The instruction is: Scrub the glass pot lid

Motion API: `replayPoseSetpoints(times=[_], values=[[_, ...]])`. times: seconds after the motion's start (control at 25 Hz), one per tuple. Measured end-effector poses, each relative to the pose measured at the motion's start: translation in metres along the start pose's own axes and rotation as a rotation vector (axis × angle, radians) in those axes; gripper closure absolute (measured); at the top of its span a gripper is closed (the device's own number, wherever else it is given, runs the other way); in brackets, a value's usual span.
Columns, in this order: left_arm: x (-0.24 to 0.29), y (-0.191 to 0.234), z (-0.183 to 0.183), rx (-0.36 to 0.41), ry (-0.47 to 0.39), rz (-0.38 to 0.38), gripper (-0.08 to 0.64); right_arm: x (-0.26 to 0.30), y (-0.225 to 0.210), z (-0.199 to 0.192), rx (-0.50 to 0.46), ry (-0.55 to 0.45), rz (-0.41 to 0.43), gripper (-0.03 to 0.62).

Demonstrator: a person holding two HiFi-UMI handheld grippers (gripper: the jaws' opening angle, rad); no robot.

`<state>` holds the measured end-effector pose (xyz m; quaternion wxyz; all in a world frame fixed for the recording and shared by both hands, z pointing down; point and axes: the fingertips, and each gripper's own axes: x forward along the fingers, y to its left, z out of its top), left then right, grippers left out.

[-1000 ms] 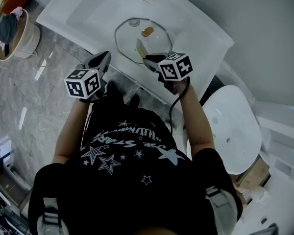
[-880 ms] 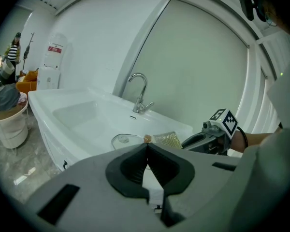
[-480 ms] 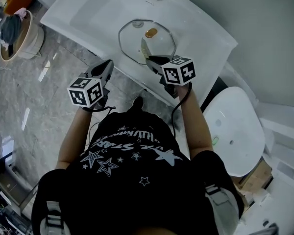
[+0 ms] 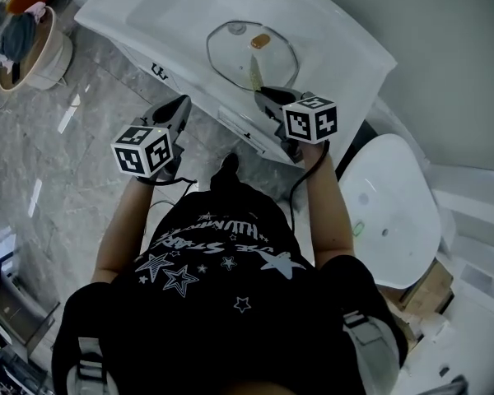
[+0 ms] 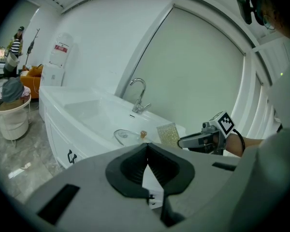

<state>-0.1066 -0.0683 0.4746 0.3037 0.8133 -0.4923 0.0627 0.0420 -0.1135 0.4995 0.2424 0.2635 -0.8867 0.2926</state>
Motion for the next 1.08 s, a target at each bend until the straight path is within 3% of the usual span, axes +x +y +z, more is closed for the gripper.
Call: replayPoseSetpoints(times=[0.36,1.08], values=[[-0.052,-0.022,-0.014,0.037,-0.022,-0.030,0.551,-0.032,0.047,-0.016,-0.007,-0.066,-0.029,0.537],[-0.123,-0.054,-0.068,0.030,-0.034,-0.071,0.551,-0.063,0.125,-0.085,0.004,-0.074,-0.030,0.537]])
